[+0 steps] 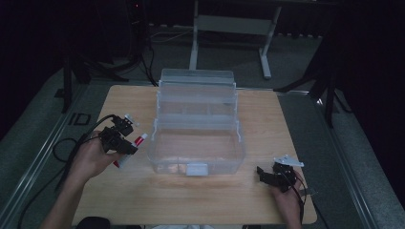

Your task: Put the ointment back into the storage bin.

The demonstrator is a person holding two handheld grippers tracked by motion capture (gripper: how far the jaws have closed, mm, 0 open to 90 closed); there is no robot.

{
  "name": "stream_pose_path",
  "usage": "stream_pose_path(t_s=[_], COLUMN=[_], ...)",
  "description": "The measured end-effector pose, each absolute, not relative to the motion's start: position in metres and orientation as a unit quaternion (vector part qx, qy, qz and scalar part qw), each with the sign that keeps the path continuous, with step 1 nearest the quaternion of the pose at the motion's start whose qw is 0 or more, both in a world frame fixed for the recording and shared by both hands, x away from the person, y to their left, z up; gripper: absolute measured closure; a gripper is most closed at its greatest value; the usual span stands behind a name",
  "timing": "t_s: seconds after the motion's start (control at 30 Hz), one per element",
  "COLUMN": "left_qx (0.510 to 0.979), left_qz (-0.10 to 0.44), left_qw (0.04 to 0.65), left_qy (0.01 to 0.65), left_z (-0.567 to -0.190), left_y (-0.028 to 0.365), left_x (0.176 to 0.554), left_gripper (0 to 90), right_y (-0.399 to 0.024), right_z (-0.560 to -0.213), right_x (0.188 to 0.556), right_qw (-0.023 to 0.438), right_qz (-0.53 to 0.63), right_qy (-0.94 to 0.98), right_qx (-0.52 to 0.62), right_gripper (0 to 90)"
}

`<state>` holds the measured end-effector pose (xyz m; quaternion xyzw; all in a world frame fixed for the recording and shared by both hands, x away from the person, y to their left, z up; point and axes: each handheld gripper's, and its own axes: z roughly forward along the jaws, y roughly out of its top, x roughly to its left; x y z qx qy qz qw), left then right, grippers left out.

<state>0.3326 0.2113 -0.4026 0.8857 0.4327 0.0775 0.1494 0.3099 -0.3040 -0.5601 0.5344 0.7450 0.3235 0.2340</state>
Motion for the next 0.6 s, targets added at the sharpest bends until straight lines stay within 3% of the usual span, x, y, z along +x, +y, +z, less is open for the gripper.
stream_pose_path(t_s=[0.6], left_qx=[0.893], left_qz=[0.083], left_qw=[0.168], left_qy=[0.41], left_z=[-0.3928], left_y=[0.2006], left_x=[0.3391], left_gripper=[69.6], right_y=[-0.3038], right_z=[-0.56], right_x=[0.3098], right_qw=[0.233], right_qz=[0.323], right_qy=[0.745], right_qx=[0.535], right_gripper=[20.2])
